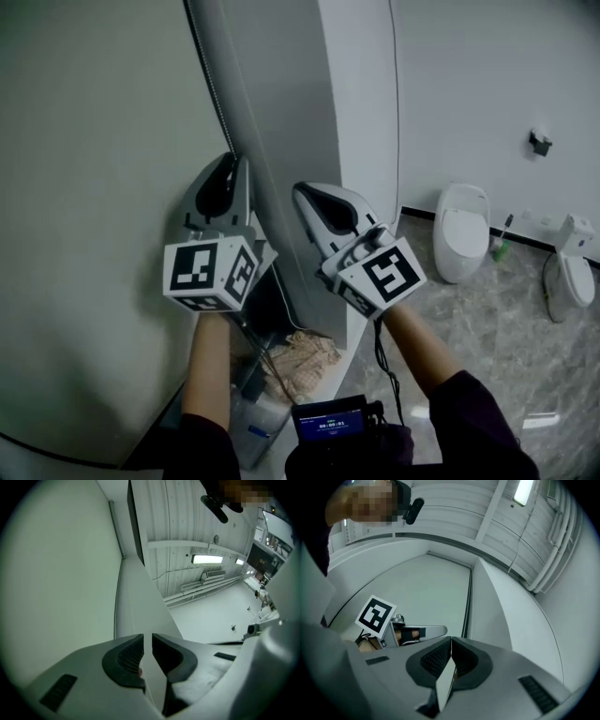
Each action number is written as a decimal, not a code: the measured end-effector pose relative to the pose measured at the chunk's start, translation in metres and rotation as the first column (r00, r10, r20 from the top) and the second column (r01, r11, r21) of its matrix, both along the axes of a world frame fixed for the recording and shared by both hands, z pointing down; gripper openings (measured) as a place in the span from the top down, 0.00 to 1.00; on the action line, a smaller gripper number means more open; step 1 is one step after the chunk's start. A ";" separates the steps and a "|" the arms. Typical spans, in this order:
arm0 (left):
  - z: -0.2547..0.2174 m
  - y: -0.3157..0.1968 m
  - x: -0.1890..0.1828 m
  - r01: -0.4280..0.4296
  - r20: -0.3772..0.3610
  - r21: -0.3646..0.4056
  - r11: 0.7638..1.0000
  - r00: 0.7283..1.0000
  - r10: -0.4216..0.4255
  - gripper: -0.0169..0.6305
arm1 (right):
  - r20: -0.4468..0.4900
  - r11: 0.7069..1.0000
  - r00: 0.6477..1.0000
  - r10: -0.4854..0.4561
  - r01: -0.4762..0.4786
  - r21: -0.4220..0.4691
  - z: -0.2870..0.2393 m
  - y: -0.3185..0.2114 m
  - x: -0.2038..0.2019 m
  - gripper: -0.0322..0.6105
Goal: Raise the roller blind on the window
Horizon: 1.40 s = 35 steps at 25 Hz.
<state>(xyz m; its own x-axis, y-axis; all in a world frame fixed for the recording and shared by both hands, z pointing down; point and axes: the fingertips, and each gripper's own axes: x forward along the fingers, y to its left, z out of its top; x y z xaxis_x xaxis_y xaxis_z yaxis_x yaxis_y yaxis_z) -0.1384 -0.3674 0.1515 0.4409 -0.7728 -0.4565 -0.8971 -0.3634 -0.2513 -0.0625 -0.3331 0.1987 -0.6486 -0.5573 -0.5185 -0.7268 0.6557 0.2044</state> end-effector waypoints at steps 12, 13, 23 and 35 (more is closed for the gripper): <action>-0.115 -0.055 -0.002 -0.013 0.015 0.053 0.998 1.000 0.012 0.90 | -0.027 0.972 0.999 0.027 -0.020 0.234 -0.169 -0.044 -0.022 0.94; -0.128 -0.057 -0.001 -0.005 0.017 0.057 0.998 1.000 0.004 0.90 | -0.027 0.972 0.999 0.021 -0.014 0.236 -0.179 -0.043 -0.021 0.94; -0.174 -0.116 0.010 0.037 0.036 -0.043 0.998 0.999 -0.036 0.83 | 0.052 0.978 0.997 -0.059 0.047 0.203 -0.231 -0.056 -0.001 0.93; -0.152 -0.078 0.005 0.079 -0.025 -0.039 0.996 0.997 -0.080 0.94 | 0.014 0.978 0.995 -0.099 0.094 0.185 -0.229 -0.019 -0.002 0.88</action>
<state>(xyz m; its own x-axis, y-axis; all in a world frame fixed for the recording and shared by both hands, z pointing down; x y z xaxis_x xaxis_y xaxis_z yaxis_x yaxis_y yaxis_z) -0.1333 -0.4455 -0.0001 0.3659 -0.8217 -0.4369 -0.9295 -0.2998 -0.2146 -0.0646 -0.3522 -0.0304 -0.6816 -0.3865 -0.6213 -0.6677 0.6758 0.3122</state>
